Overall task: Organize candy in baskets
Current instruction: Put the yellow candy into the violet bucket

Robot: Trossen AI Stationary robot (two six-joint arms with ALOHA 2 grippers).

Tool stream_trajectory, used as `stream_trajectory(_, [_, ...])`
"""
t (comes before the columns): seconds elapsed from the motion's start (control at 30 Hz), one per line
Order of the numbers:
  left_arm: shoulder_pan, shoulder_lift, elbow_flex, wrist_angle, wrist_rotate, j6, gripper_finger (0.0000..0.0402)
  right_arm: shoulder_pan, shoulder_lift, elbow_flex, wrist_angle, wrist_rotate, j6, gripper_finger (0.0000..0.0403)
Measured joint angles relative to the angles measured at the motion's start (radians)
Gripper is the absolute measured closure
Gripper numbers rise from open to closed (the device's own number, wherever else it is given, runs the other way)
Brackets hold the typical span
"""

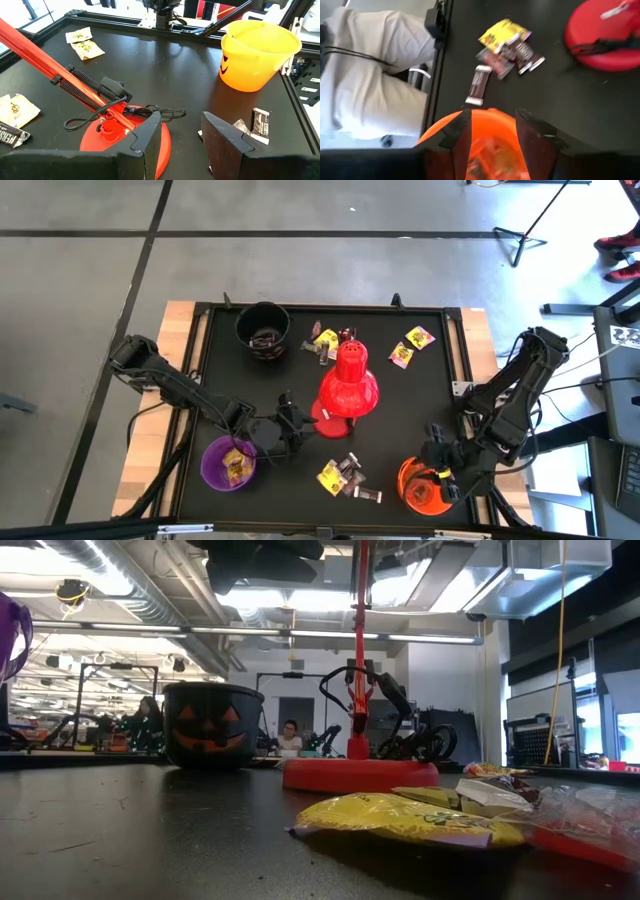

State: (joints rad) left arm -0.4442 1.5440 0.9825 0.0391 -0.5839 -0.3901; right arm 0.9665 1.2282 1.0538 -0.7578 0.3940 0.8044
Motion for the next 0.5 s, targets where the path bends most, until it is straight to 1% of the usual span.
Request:
stream_trajectory(0.17, [0.002,0.000,-0.001,0.007,0.001,0.000,0.0272,-0.007,0.000,0.000,-0.002,0.130,-0.076,0.0249])
stream_trajectory(0.23, [0.004,0.000,-0.001,0.013,0.001,0.000,0.0272,-0.027,0.000,0.000,-0.010,0.163,-0.080,0.0249])
stream_trajectory(0.33, [0.004,0.000,-0.001,0.019,0.001,0.000,0.0272,-0.080,0.000,-0.001,-0.042,0.174,-0.078,0.0249])
stream_trajectory(0.5, [0.003,0.000,-0.001,0.021,0.002,0.000,0.0272,-0.186,0.000,-0.001,-0.127,0.152,-0.077,0.0249])
